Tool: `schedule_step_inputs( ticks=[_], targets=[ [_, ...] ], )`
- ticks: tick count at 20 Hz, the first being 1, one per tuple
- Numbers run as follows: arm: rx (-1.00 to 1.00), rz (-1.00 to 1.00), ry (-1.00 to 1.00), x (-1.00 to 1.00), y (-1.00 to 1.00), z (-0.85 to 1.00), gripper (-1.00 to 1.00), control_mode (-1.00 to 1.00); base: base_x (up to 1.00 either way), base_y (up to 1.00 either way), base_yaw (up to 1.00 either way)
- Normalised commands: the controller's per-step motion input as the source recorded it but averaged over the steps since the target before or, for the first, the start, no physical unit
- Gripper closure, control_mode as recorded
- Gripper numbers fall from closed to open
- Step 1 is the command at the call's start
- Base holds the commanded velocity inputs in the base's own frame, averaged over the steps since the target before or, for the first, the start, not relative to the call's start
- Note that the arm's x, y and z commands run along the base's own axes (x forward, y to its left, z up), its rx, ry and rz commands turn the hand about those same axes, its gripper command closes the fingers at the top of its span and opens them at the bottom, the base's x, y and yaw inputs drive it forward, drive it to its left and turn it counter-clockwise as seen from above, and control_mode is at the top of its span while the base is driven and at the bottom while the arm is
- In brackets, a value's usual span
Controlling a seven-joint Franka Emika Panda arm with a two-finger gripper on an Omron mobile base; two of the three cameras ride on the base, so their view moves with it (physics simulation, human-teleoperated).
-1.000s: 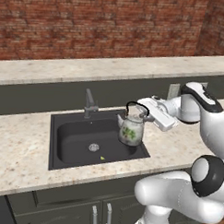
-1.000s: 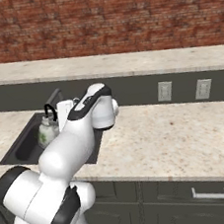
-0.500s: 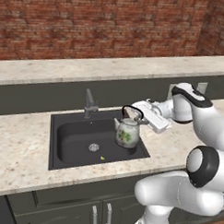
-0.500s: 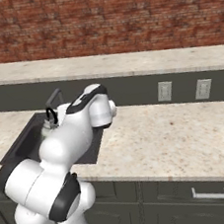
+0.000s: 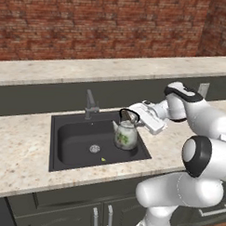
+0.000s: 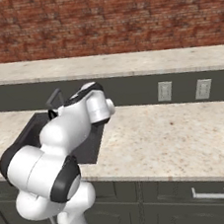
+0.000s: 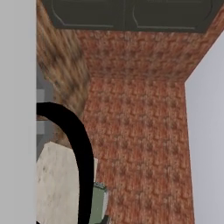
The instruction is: Open the cabinet, pick the kettle from the cabinet, and place it in the sink.
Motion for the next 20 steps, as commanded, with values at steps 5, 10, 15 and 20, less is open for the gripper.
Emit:
schedule_step_inputs(
  ticks=[5,10,15,20],
  targets=[
    [-0.06,0.04,-0.12,0.16,0.14,-0.23,1.00,-1.00,0.00,0.00,0.00],
    [-0.03,0.06,-0.15,0.16,0.10,-0.18,1.00,-1.00,0.00,0.00,0.00],
    [0.00,0.06,-0.09,0.11,0.02,-0.15,1.00,-1.00,0.00,0.00,0.00],
    [0.00,0.03,-0.01,0.07,0.05,-0.14,1.00,-1.00,0.00,0.00,0.00]
  ],
)
